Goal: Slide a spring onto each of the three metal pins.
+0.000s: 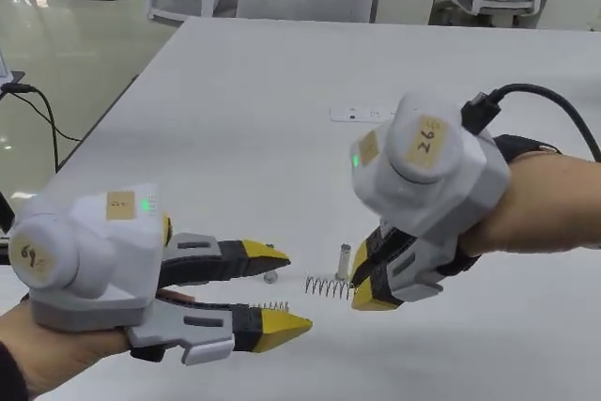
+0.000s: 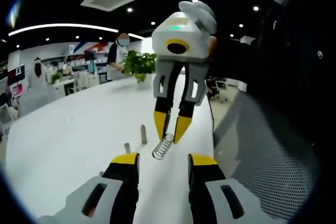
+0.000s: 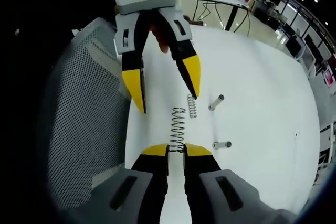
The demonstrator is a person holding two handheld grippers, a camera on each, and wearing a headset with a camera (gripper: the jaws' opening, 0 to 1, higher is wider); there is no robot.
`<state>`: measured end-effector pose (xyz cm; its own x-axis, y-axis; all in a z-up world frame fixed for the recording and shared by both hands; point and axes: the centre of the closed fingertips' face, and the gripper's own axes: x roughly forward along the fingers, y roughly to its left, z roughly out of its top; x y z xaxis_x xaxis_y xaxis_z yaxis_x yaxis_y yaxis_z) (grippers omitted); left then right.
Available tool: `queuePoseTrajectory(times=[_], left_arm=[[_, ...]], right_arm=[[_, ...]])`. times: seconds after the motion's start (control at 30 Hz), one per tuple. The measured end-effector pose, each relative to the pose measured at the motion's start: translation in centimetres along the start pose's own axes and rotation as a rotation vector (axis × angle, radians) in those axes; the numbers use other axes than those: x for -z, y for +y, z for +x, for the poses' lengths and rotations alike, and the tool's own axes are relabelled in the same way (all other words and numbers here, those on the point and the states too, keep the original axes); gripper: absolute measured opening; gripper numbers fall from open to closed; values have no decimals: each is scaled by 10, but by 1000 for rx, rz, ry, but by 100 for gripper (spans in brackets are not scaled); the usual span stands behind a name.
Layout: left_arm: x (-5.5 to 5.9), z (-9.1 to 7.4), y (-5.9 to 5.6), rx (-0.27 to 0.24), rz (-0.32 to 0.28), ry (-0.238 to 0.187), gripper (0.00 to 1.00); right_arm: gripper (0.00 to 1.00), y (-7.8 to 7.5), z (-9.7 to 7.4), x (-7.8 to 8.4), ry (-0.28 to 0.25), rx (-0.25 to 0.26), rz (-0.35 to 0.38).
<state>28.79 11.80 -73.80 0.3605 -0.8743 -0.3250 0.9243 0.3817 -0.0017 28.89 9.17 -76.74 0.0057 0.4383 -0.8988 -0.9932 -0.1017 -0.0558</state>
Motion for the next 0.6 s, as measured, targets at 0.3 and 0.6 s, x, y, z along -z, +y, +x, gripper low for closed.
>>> queuePoseTrajectory(times=[0.3, 0.6], left_arm=[[2, 7, -10, 45, 19, 14, 19], [6, 10, -15, 73, 35, 32, 7]], right_arm=[[7, 10, -3, -8, -6, -18, -53], [7, 18, -4, -11, 6, -37, -94]])
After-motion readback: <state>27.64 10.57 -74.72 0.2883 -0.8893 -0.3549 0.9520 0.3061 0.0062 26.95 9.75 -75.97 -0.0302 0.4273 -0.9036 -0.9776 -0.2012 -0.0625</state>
